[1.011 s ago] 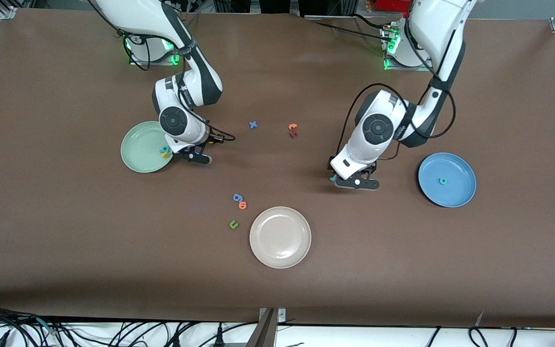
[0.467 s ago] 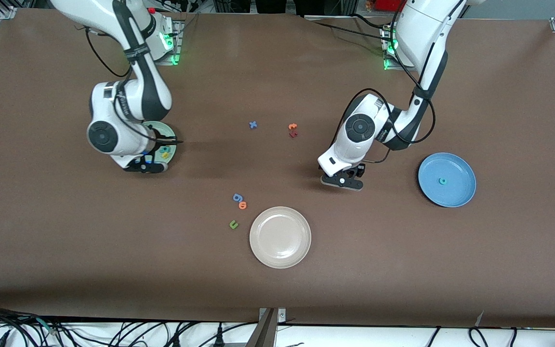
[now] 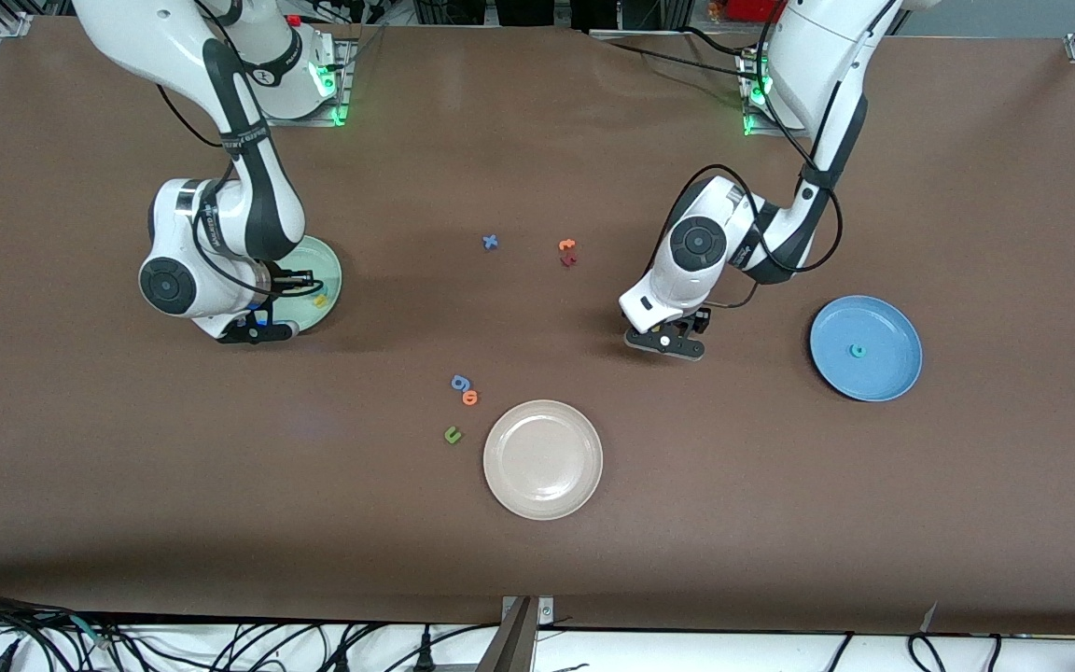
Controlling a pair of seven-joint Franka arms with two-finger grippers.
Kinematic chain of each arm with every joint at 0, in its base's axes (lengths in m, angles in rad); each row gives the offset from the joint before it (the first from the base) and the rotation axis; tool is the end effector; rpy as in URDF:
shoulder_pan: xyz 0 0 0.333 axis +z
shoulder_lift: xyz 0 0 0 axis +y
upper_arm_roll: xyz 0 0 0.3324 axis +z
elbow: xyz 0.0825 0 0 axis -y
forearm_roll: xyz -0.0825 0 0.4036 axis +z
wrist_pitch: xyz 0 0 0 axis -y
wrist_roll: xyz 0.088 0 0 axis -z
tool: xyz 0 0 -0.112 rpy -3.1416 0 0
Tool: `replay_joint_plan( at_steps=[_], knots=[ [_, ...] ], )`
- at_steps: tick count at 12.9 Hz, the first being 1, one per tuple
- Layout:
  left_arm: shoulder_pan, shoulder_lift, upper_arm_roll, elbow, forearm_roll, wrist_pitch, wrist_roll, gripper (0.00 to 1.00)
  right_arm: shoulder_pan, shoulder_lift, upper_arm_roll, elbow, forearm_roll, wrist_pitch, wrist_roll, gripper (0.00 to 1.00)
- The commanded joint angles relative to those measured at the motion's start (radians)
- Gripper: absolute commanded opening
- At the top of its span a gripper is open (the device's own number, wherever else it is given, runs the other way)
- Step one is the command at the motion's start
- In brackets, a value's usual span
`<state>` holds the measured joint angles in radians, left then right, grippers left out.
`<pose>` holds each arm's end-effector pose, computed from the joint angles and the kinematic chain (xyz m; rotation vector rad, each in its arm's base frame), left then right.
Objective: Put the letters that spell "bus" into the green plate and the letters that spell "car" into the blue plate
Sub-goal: 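Drop the yellow s on the green plate while the left gripper grasps the d, then return the right arm to rest while the left gripper lifts the yellow d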
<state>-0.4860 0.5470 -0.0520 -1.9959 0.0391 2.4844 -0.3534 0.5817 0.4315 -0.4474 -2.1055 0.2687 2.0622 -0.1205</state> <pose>0.5329 -0.3177 0.1706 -3.1025 0.3261 0.0837 0.5393 0.0832 0.1967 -3.0562 -0.1119 0.6443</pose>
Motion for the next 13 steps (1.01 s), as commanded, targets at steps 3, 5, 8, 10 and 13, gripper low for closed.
replay_joint_plan(
  at_steps=[3,5,8,10,13],
  knots=[
    [-0.006,-0.024,0.004,-0.023,0.021,-0.001,0.01,0.82,-0.033,0.021,0.007,0.015,0.003,0.004,-0.051,1.0],
    [-0.006,-0.016,0.004,-0.018,0.021,0.001,0.01,0.82,-0.025,0.015,0.007,0.073,0.003,-0.06,-0.045,1.0],
    [-0.003,0.007,0.004,-0.017,0.021,0.045,0.011,0.82,-0.031,0.009,-0.002,0.294,-0.008,-0.341,-0.039,1.0],
    [-0.003,0.008,0.004,-0.017,0.021,0.047,0.011,0.81,-0.031,0.01,-0.022,0.447,-0.013,-0.532,-0.037,1.0],
    [-0.003,0.01,0.004,-0.018,0.022,0.047,0.011,0.79,-0.019,0.007,-0.04,0.618,-0.069,-0.701,-0.036,1.0]
  ],
)
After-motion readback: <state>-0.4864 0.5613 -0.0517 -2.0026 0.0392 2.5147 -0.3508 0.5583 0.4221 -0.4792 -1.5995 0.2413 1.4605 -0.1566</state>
